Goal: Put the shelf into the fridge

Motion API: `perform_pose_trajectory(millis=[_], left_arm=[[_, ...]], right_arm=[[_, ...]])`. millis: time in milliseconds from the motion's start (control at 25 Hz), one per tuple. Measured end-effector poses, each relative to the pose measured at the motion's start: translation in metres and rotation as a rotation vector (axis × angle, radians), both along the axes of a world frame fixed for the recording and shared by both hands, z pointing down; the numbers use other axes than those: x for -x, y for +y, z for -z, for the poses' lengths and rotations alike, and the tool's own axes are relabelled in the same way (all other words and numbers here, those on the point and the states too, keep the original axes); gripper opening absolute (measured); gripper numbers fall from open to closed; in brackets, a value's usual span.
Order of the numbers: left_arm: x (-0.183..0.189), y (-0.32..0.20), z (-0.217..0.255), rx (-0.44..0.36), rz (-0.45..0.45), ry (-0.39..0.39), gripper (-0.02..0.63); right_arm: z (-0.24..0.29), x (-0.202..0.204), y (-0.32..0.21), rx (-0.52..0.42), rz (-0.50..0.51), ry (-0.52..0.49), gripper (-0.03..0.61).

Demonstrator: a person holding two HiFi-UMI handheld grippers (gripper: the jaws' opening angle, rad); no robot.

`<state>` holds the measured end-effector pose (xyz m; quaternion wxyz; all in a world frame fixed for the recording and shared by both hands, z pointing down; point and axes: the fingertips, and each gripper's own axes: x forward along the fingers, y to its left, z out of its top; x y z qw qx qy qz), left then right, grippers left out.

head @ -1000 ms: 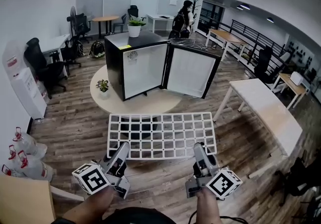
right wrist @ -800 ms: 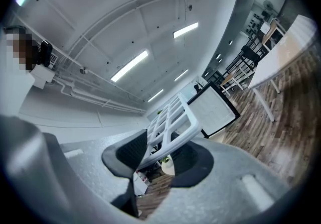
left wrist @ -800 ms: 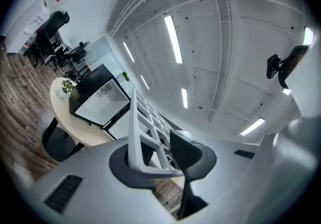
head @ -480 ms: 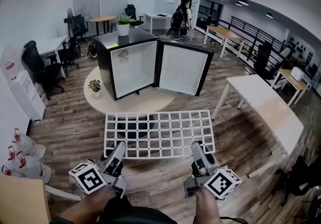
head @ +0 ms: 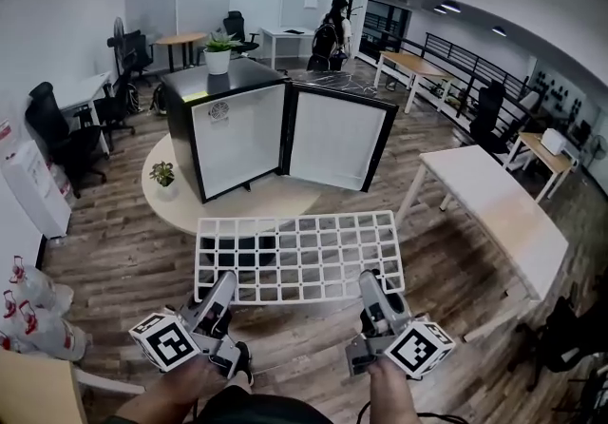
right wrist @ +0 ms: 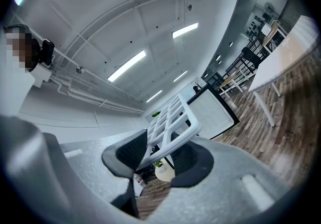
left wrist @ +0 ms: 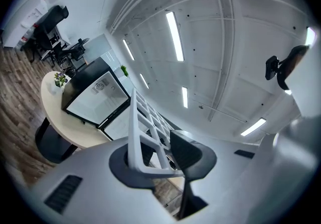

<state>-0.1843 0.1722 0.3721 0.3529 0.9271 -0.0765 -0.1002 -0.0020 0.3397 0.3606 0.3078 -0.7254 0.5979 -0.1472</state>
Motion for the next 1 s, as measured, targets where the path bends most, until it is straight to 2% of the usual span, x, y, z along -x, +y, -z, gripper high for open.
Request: perform_pose_trajectory(millis=[440,760,1000], left_arm=[[-0.05,-0.093,0.01,-0.016,-0.012,0.0,0.109],[-0.061,-0.157,0.015,-0.019,0.014,-0.01,0.109],[-0.067,-0.206,0.012,0.0,0.03,-0.001,0.11]], right_arm=[[0.009,-0.048,-0.091,-0.006,-0.012,0.008,0.135],[0.013,-0.064,-0.16,-0.016,0.009,0.005,0.135],[0.014,-0.07,-0.21,0.015,0.019,0.01,0.135]])
